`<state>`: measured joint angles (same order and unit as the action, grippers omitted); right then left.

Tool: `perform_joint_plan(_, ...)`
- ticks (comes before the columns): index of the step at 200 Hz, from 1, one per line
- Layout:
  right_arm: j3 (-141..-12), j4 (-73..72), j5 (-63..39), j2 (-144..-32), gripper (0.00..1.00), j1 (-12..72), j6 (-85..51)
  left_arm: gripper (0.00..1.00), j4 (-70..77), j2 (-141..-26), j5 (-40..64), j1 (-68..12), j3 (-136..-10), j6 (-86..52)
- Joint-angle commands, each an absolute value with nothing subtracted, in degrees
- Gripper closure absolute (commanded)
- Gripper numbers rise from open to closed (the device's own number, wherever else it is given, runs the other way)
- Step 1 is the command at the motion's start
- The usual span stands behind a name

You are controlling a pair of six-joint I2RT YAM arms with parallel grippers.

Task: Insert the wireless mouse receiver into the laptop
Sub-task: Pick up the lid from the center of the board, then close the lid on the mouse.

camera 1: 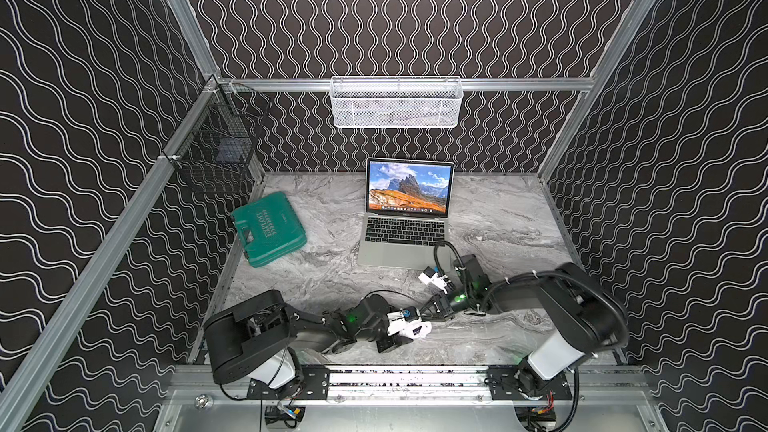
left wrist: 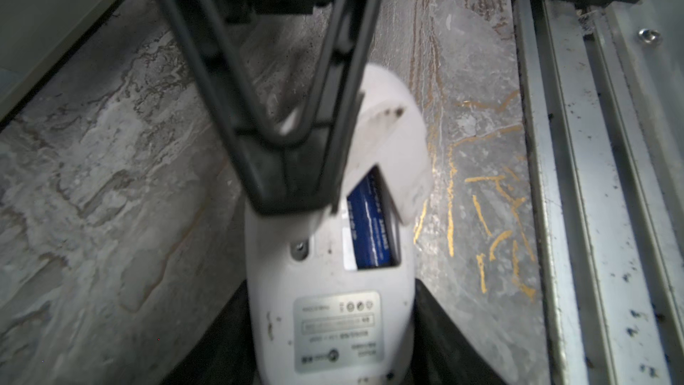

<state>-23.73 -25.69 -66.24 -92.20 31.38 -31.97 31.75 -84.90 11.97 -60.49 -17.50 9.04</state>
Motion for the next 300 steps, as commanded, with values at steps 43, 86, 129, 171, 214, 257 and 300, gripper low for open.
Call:
perform_joint_plan(43,-8.28,-74.98,-46.83,-89.21,1.0,31.2,-64.12,0.8,32.82,-86.57,7.76,-60.42,-15.85,5.48)
perform_joint_plan(86,-3.77,-98.88,-41.94,-99.53,1.0,31.53,-74.01,0.81,32.35,-87.08,7.01,-60.47,-16.15,5.54)
perform_joint_plan(129,-3.88,-95.3,-41.05,-100.23,1.0,32.46,-69.98,0.81,30.68,-85.74,7.12,-60.46,-16.24,5.74)
perform_joint_plan(171,-5.16,-98.52,-41.97,-104.59,1.0,32.96,-70.09,0.81,30.23,-85.2,7.56,-60.47,-16.12,5.54)
perform_joint_plan(214,-5.98,-98.67,-40.87,-106.95,1.0,34.72,-69.44,0.81,31.54,-86.2,6.88,-60.46,-16.31,3.76)
perform_joint_plan(257,-6.41,-97.66,-40.24,-108.37,1.0,35.17,-67.27,0.81,33.6,-87.48,6.56,-60.47,-16.43,2.47)
perform_joint_plan(300,-6.95,-98.55,-40.43,-110.51,0.97,35.24,-66.71,0.81,34.71,-87.78,6.81,-60.42,-16.08,1.74)
